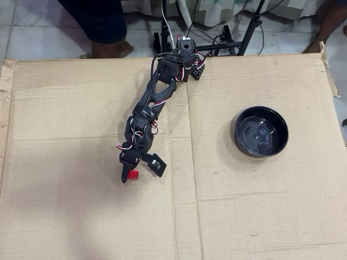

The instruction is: Grasp a lego block and put it in the bin.

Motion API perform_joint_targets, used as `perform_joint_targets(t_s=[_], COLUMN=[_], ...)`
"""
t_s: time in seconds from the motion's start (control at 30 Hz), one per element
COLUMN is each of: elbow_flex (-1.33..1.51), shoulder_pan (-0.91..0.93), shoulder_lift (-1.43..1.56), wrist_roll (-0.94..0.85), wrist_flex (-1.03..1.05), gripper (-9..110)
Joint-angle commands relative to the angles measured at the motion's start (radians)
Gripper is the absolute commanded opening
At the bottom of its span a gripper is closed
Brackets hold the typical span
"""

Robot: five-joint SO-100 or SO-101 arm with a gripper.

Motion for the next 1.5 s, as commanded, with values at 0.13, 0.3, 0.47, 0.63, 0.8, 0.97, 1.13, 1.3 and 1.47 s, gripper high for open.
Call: perform_joint_targets(t_s=[0.13,0.3,0.47,0.63,0.8,0.97,1.13,1.3,1.47], elbow_flex=[-0.037,-0.037,-0.037,-0.035,-0.028,-0.041,-0.029,-0.034,-0.040], shoulder_pan=[0.003,0.003,0.003,0.003,0.005,0.005,-0.006,-0.018,-0.055], shoulder_lift=[0.011,0.011,0.011,0.011,0.014,0.025,0.075,0.138,0.187], wrist_roll=[-0.003,-0.009,-0.011,-0.009,-0.008,-0.006,0.003,0.005,0.005], wrist_flex=[0.003,0.005,0.005,0.005,0.006,0.008,0.008,0.084,0.158], gripper=[25,22,10,7,7,7,7,7,7])
